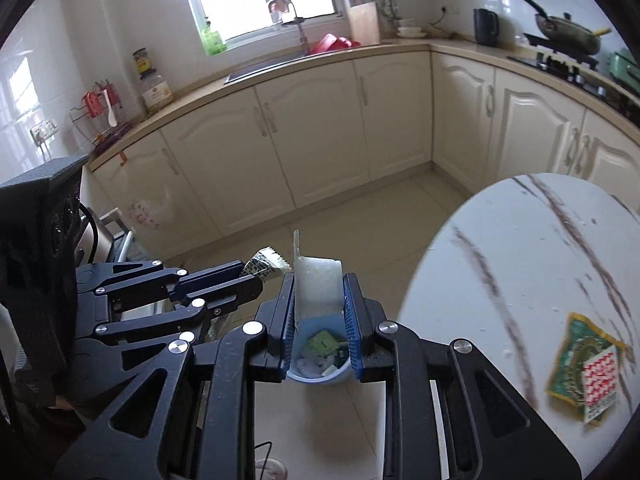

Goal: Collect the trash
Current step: 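Carry the wrapper and paper over the blue bucket and open both grippers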

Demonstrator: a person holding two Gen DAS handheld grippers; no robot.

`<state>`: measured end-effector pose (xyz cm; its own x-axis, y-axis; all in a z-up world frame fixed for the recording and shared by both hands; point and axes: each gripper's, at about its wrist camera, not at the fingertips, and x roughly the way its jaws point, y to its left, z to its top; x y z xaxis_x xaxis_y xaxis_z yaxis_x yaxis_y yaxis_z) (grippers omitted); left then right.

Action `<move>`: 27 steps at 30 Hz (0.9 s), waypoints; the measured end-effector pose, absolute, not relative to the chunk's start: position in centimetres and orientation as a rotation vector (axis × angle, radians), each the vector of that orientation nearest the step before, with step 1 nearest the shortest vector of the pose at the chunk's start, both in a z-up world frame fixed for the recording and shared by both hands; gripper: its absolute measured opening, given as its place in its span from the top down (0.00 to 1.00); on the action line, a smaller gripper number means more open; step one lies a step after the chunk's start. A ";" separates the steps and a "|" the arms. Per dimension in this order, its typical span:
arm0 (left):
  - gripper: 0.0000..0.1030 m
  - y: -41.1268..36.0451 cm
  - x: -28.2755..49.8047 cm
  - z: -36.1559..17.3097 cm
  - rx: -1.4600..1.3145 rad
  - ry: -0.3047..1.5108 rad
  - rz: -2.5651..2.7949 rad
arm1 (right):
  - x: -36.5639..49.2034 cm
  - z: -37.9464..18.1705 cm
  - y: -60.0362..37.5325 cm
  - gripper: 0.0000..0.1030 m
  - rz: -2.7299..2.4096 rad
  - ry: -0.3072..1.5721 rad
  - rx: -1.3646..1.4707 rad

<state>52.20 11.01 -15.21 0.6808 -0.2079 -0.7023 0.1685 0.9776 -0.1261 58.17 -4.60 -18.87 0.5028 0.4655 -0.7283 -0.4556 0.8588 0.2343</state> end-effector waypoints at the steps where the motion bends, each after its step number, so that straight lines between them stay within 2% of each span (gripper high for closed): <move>1: 0.94 12.4 52.1 -15.8 -0.073 0.809 -0.192 | 58.4 -19.7 -2.9 0.79 0.577 0.900 0.010; 8: 0.93 21.4 53.7 -22.1 -0.171 0.964 -0.060 | 61.5 -27.9 5.6 0.79 0.627 1.049 0.006; 13: 0.93 24.8 57.0 -26.8 -0.237 1.051 -0.051 | 64.8 -33.9 8.9 0.77 0.617 1.130 -0.006; 19: 0.91 27.2 63.3 -31.0 -0.281 1.108 -0.079 | 67.5 -38.4 9.6 0.75 0.585 1.144 0.011; 20: 0.87 27.2 64.1 -31.5 -0.285 1.112 -0.089 | 67.7 -38.7 9.7 0.70 0.575 1.146 0.018; 22: 0.84 26.3 67.1 -32.8 -0.279 1.133 -0.081 | 67.9 -38.9 9.3 0.61 0.548 1.142 0.015; 24: 0.66 26.1 68.6 -33.6 -0.271 1.152 -0.069 | 67.9 -38.8 8.9 0.50 0.527 1.126 -0.006; 25: 0.49 26.4 69.0 -33.7 -0.271 1.147 -0.059 | 68.0 -38.8 9.0 0.48 0.515 1.122 -0.020; 26: 0.39 25.7 69.2 -33.5 -0.268 1.141 -0.042 | 68.0 -38.6 8.8 0.45 0.505 1.122 -0.033; 27: 0.39 25.9 69.4 -33.3 -0.271 1.133 -0.029 | 68.0 -38.3 8.6 0.45 0.497 1.119 -0.039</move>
